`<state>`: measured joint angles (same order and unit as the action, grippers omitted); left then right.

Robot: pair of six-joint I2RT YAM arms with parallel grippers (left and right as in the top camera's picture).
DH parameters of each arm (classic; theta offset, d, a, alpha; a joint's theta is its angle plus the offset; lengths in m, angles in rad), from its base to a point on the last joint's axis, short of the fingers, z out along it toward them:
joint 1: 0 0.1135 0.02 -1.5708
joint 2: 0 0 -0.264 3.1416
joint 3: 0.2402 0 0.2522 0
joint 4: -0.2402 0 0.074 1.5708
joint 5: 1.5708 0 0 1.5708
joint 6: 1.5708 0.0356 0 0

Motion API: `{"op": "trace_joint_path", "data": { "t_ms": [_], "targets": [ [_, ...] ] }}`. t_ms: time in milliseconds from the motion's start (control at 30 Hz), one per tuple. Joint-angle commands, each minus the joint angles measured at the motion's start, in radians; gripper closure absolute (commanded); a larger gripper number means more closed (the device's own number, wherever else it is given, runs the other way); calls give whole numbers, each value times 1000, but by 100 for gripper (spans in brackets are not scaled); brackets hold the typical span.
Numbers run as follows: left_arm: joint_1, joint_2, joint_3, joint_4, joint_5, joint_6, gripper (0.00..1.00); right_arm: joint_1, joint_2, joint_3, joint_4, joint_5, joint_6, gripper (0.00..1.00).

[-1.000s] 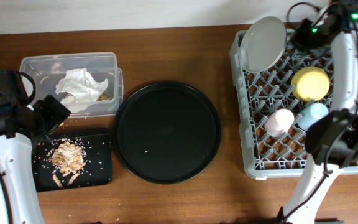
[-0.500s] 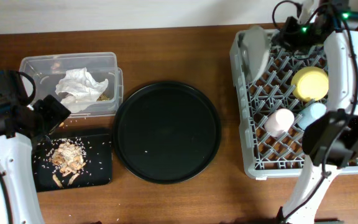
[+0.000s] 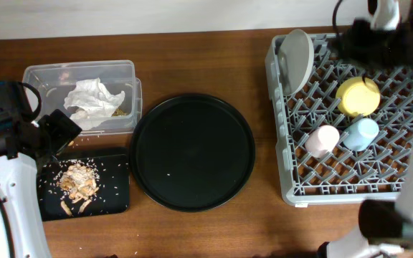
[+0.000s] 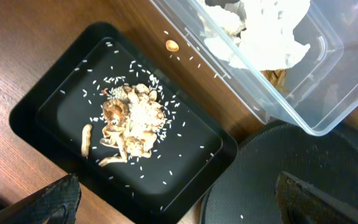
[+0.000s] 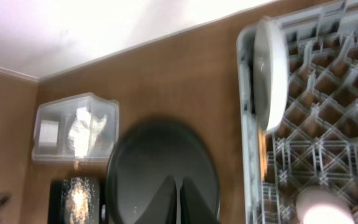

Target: Sort waste into correct bins and load items into the dishwasher rack

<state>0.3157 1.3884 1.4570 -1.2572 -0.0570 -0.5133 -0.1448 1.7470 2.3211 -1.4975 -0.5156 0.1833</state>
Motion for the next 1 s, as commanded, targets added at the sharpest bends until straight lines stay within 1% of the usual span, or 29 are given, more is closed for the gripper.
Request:
{"op": "trace_joint_path", "data": {
  "t_ms": [0, 33, 67, 100, 167, 233, 267, 300, 333, 367, 467, 567, 967],
  "targets": [
    [5, -13, 8, -2, -3, 6, 1, 50, -135, 16, -154, 138, -38, 93],
    [5, -13, 8, -2, -3, 6, 1, 69, -159, 13, -197, 166, -38, 93],
    [5, -13, 8, -2, -3, 6, 1, 112, -208, -21, -201, 182, -41, 92],
    [5, -13, 8, -2, -3, 6, 1, 158, -257, -63, -197, 196, -40, 89],
    [5, -13, 8, -2, -3, 6, 1, 227, -326, -128, -201, 241, -31, 86],
    [5, -13, 8, -2, -3, 6, 1, 296, -406, -224, -201, 299, 39, 83],
    [5, -13, 8, -1, -3, 6, 1, 323, -440, -272, -201, 308, 51, 80],
    [5, -13, 8, -1, -3, 6, 1, 351, -482, -335, -201, 319, 63, 72],
    [5, -13, 8, -2, -3, 6, 1, 374, -523, -402, -198, 318, 62, 10],
    [5, -13, 8, -2, -3, 6, 1, 388, -556, -460, -197, 318, 61, 1],
    [5, -13, 8, -2, -3, 6, 1, 394, -612, -594, -201, 310, 61, 1],
    [5, -13, 8, -2, -3, 6, 1, 394, -620, -658, -201, 310, 61, 1],
    [5, -13, 8, -1, -3, 6, 1, 394, -502, -699, -201, 319, 61, 1]
  ]
}}
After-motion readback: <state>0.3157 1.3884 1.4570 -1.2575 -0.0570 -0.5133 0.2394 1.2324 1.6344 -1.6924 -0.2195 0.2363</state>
